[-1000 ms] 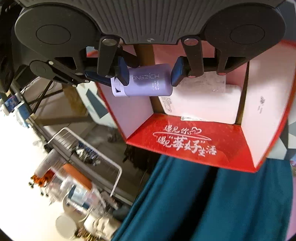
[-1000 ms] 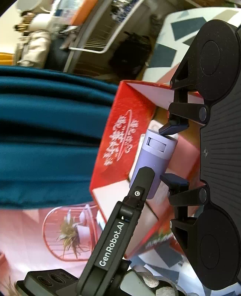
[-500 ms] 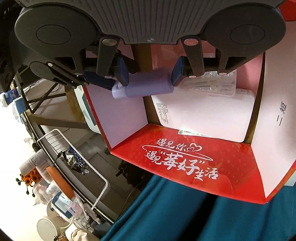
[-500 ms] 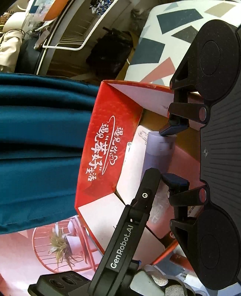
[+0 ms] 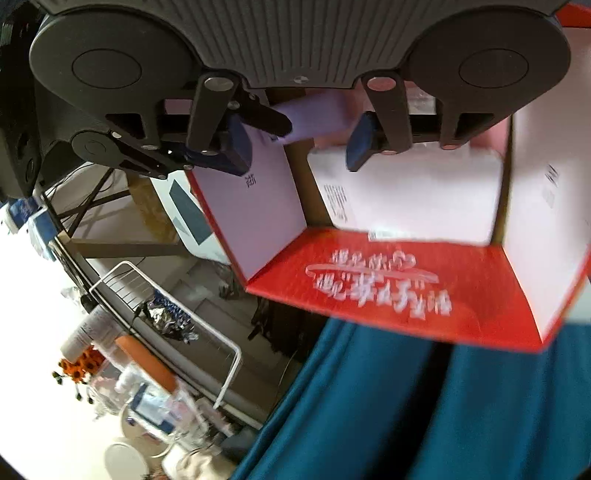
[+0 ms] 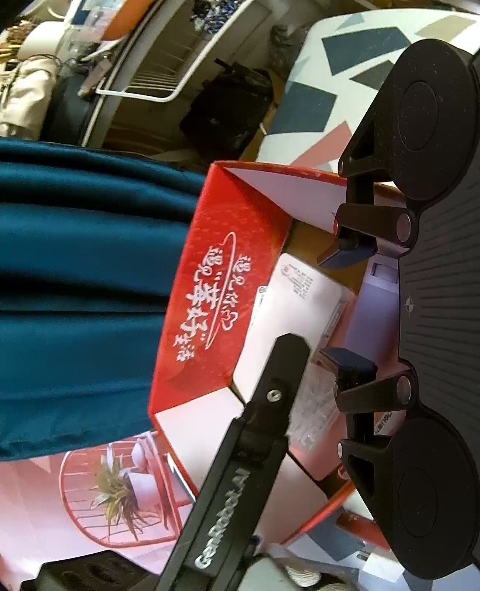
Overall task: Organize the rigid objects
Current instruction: 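Open both grippers to release the purple tube and withdraw, then move the left gripper to the white charger while the right gripper approaches the blue tape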
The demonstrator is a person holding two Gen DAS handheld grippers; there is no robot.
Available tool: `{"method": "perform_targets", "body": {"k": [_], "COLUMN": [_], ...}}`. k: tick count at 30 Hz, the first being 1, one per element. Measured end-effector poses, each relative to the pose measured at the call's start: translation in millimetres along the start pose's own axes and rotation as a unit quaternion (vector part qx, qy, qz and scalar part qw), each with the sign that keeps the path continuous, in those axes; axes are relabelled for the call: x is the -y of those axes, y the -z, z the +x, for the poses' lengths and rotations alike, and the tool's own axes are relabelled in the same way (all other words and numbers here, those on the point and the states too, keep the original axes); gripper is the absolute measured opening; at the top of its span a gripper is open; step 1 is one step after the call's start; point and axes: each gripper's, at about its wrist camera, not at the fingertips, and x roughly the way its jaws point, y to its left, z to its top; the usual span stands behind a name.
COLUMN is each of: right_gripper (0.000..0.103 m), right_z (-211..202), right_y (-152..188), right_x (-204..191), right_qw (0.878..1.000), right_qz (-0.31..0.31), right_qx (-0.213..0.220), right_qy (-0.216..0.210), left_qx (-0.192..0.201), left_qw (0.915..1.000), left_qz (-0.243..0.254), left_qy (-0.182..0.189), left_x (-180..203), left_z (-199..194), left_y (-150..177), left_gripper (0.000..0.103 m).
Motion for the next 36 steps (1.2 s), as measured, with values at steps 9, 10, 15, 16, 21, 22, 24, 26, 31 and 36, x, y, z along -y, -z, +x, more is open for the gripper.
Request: {"method": "perform_targets", "body": {"k": [9, 10, 15, 16, 21, 22, 24, 26, 31, 36], "right_gripper": [0.102, 0.102, 0.103, 0.103, 0.103, 0.103, 0.103, 0.103, 0.103, 0.103], "right_z": [-40.1, -44.8, -66.2, -70.5, -88.5, -92.2, -100.9, -110.9, -140.2, -164.0], "right_y": [-1.8, -1.8, -1.1, -0.3, 4.2, 4.6, 6.8, 9.4, 18.2, 40.6], "right_x": [-13.1, -14.4, -20.5, -22.4, -31.0, -32.9, -37.1, -41.4, -49.6, -58.3], "right_qw": [0.998, 0.998, 0.996, 0.996, 0.993, 0.992, 0.991, 0.989, 0.984, 0.979], "right_qz": [-0.002, 0.000, 0.014, 0.017, 0.034, 0.037, 0.042, 0.048, 0.071, 0.095], "right_qx": [0.056, 0.064, 0.085, 0.092, 0.114, 0.118, 0.127, 0.136, 0.160, 0.179], "right_qy": [0.003, 0.003, 0.002, 0.003, 0.004, 0.006, 0.011, 0.014, 0.018, 0.016], "left_qx": [0.084, 0.093, 0.119, 0.126, 0.152, 0.156, 0.164, 0.171, 0.177, 0.184], "left_qw": [0.9922, 0.9901, 0.9825, 0.9803, 0.9696, 0.9679, 0.9625, 0.9565, 0.9541, 0.9533], "left_qz": [0.070, 0.076, 0.084, 0.088, 0.105, 0.106, 0.110, 0.116, 0.094, 0.054], "left_qy": [-0.060, -0.072, -0.115, -0.123, -0.160, -0.166, -0.186, -0.206, -0.223, -0.233], "left_x": [16.2, 17.1, 16.5, 16.6, 21.7, 22.4, 24.6, 28.5, 32.9, 36.6], "left_z": [-62.7, -71.1, -106.1, -112.9, -146.9, -152.7, -164.5, -176.4, -207.7, -230.3], "left_y": [1.6, 2.9, 12.4, 15.8, 33.6, 37.1, 45.6, 54.5, 76.8, 103.2], "left_gripper": [0.102, 0.103, 0.103, 0.103, 0.103, 0.103, 0.103, 0.103, 0.103, 0.103]}}
